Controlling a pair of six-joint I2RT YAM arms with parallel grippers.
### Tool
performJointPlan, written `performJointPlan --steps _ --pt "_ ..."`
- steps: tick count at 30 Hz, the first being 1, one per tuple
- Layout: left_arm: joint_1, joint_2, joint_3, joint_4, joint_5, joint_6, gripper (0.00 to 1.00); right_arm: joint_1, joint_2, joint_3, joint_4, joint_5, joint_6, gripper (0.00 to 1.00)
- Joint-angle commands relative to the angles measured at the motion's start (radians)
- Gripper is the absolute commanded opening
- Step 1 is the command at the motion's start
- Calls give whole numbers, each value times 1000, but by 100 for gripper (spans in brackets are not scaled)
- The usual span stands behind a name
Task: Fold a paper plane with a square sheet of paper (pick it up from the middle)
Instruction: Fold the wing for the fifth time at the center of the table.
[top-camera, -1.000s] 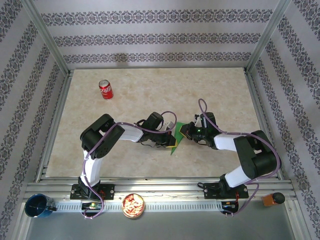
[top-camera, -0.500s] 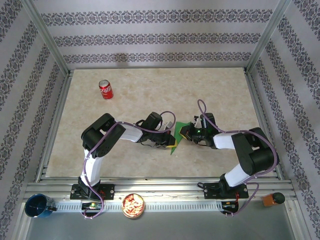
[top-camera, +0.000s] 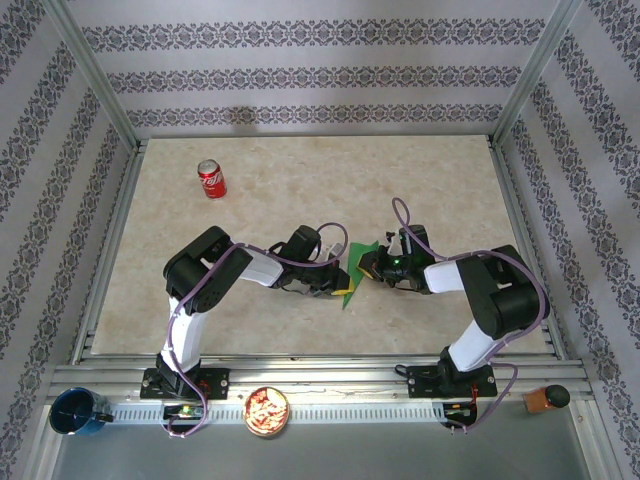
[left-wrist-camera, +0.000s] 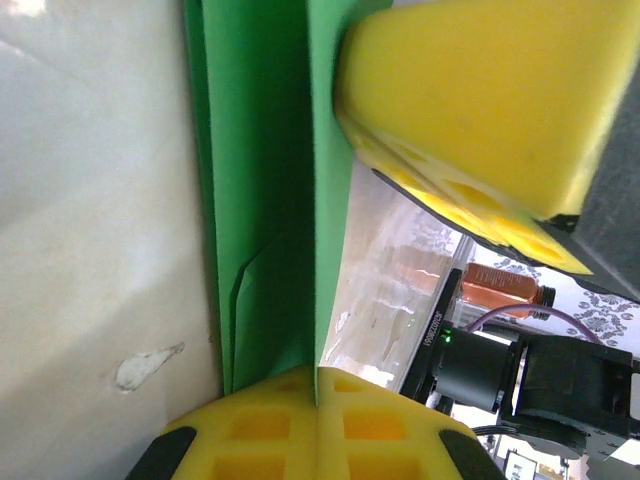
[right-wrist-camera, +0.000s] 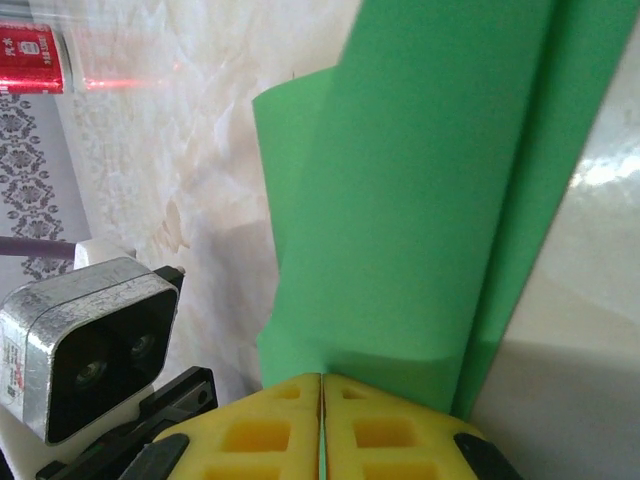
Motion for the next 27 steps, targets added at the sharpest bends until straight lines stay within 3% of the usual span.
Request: performJointPlan --steps 1,10,19,27 --pt "15 34 -19 4 -29 -11 0 -12 16 23 28 -20 -28 12" --pt "15 28 -17 -52 -44 24 0 -8 71 23 2 4 -36 12" --pt "15 -14 -48 -74 -40 65 17 16 99 39 -54 39 -44 12" --pt "10 -40 -79 -55 20 67 16 28 106 53 -73 48 -39 12"
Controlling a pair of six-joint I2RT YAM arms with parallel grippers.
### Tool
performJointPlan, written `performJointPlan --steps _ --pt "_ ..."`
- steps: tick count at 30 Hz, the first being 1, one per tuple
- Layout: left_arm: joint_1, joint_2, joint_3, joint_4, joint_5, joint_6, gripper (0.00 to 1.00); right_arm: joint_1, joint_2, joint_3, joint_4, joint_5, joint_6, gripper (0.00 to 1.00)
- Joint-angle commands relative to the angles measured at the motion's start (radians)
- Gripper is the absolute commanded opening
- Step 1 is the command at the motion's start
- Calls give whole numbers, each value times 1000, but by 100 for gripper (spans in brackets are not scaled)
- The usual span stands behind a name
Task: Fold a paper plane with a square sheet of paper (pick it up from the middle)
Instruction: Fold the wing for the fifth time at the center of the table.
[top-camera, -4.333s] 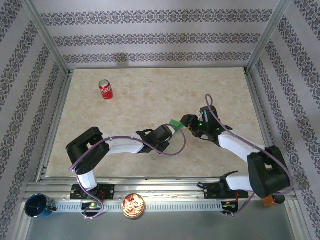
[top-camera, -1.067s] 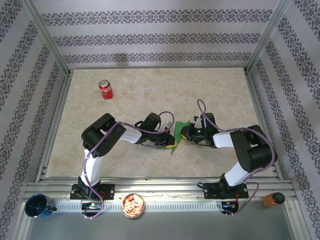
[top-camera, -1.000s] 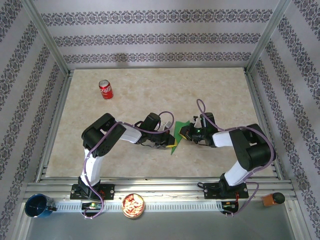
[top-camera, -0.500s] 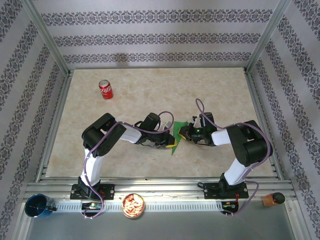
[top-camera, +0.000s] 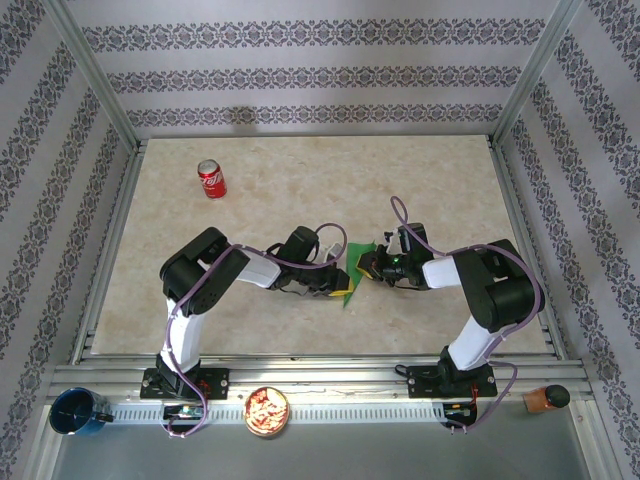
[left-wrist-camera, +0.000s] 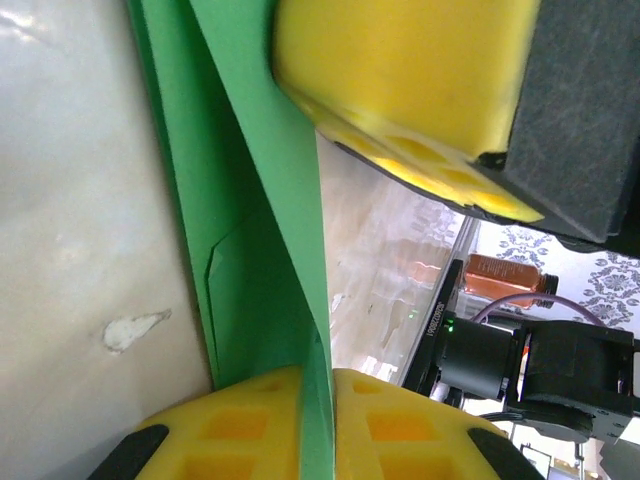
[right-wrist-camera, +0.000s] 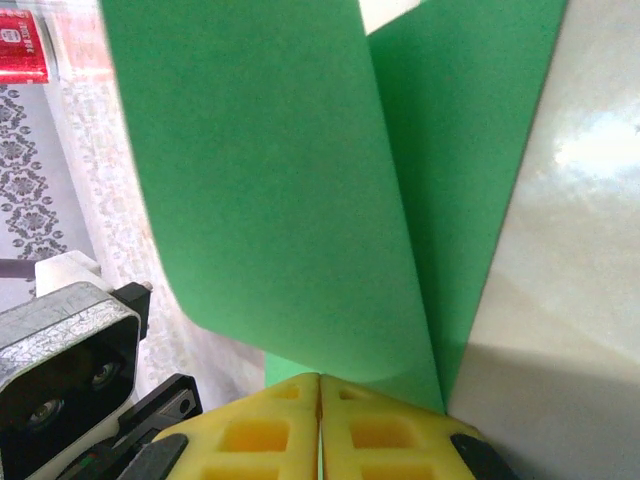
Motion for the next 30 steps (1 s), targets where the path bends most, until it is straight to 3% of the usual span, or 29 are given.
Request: performJointPlan --steps 1,8,21,27,30 --pt "11 -15 -49 -65 22 31 15 34 57 18 -43 86 -25 12" --pt "6 -25 -51 -87 58 53 3 45 51 30 -85 101 -39 12" --pt "-3 -55 -42 -263 51 168 13 70 18 88 -292 189 -123 11" --pt "-11 -49 -37 -250 86 172 2 74 14 88 -297 184 -122 11" --pt "-18 -47 -32 -245 96 169 2 76 12 87 -307 192 -123 11"
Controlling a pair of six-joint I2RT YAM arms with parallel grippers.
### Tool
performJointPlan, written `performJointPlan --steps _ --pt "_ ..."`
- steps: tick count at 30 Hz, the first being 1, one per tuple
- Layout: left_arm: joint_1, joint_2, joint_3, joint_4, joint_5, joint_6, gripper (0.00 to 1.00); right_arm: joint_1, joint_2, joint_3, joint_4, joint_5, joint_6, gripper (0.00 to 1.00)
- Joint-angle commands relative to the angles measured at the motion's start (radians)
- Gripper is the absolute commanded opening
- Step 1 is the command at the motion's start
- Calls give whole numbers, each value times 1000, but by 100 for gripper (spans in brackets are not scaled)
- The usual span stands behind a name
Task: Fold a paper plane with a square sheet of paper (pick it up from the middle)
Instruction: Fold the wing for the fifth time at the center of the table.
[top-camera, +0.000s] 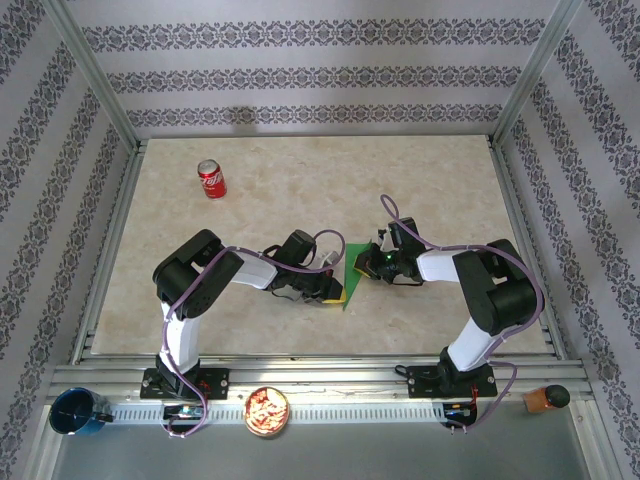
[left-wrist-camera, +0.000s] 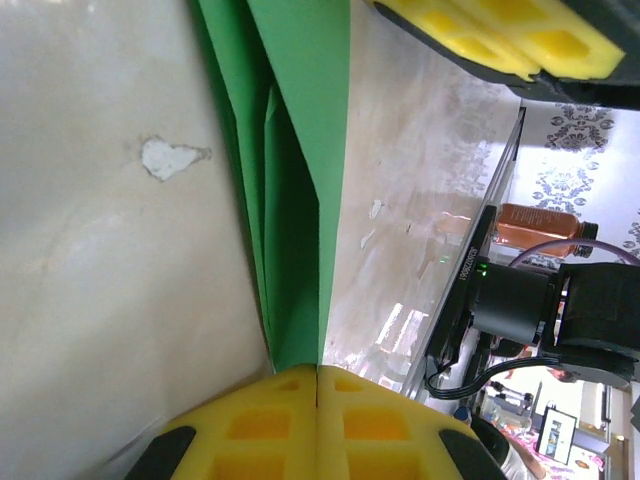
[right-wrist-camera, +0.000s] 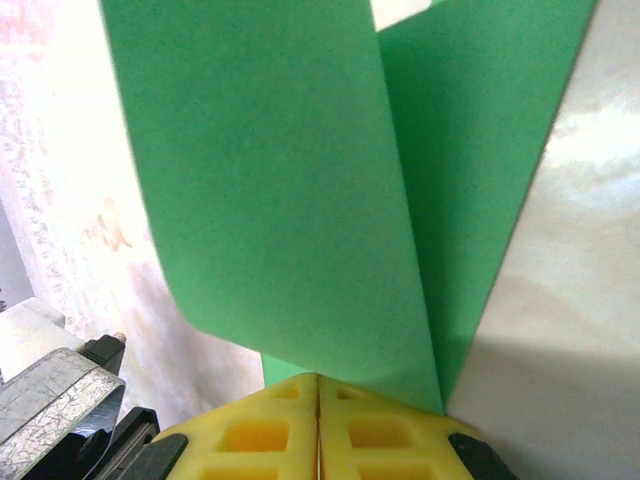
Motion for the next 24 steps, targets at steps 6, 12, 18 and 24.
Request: performJointPlan --steps 6,12,18,24 --pt "-25 2 19 -202 21 84 3 24 30 -8 -98 101 -33 11" --pt "-23 -133 -42 -111 -40 68 11 24 27 -3 -112 101 -47 11" --pt "-23 -205 -4 -96 -97 41 4 24 33 1 -113 92 -47 10" --pt "-24 -99 92 56 -49 -108 0 26 37 7 -112 86 -44 10"
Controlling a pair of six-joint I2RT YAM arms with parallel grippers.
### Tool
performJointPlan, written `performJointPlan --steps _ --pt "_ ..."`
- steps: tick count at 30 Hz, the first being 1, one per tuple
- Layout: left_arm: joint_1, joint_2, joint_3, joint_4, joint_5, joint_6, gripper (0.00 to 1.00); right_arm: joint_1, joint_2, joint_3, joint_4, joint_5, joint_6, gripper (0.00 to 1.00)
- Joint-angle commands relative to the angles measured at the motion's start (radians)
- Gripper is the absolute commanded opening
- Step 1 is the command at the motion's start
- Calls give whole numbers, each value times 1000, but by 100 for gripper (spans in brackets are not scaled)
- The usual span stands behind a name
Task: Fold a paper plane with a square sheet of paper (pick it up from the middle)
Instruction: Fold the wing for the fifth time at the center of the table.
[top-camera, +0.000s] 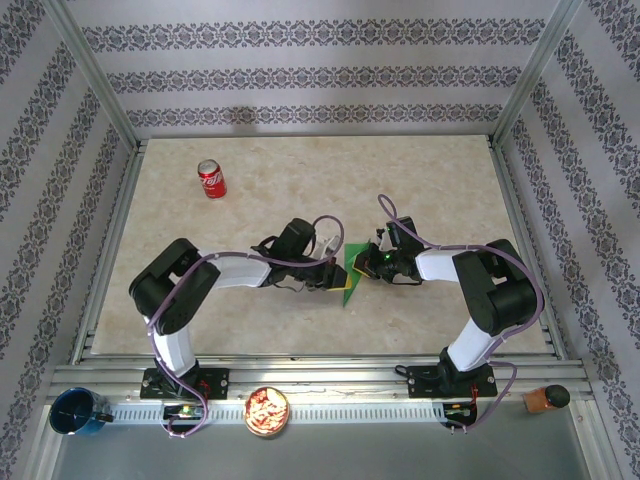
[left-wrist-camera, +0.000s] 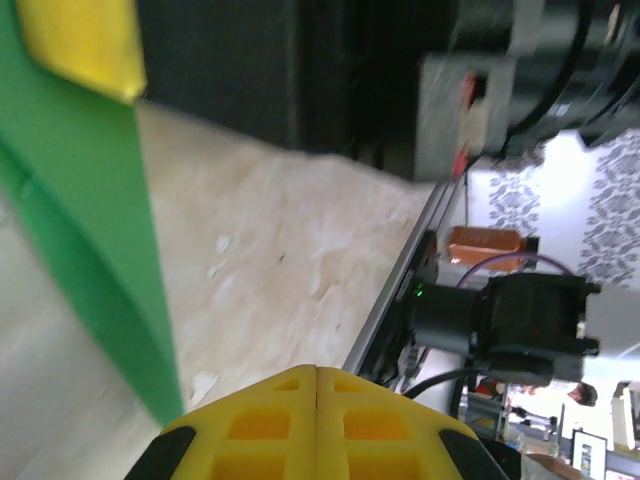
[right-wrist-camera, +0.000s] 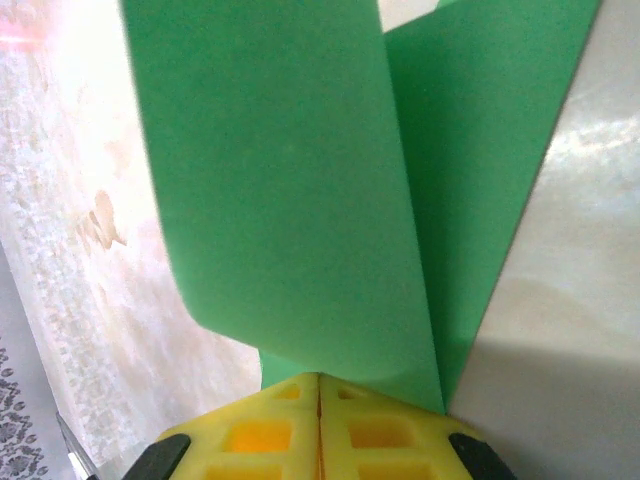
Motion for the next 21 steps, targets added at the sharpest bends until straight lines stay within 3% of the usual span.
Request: performJointPlan --steps 1,8,13,21 --pt "-11 62 69 61 7 -69 0 14 39 -9 -83 67 -18 10" --pt "-24 129 148 -89 -9 -19 0 15 45 -8 -78 67 -14 10" --pt "-46 153 216 -291 -28 94 0 15 46 -8 -75 67 -14 10" --pt "-49 186 204 -308 -59 114 0 15 52 -3 -79 62 -21 10"
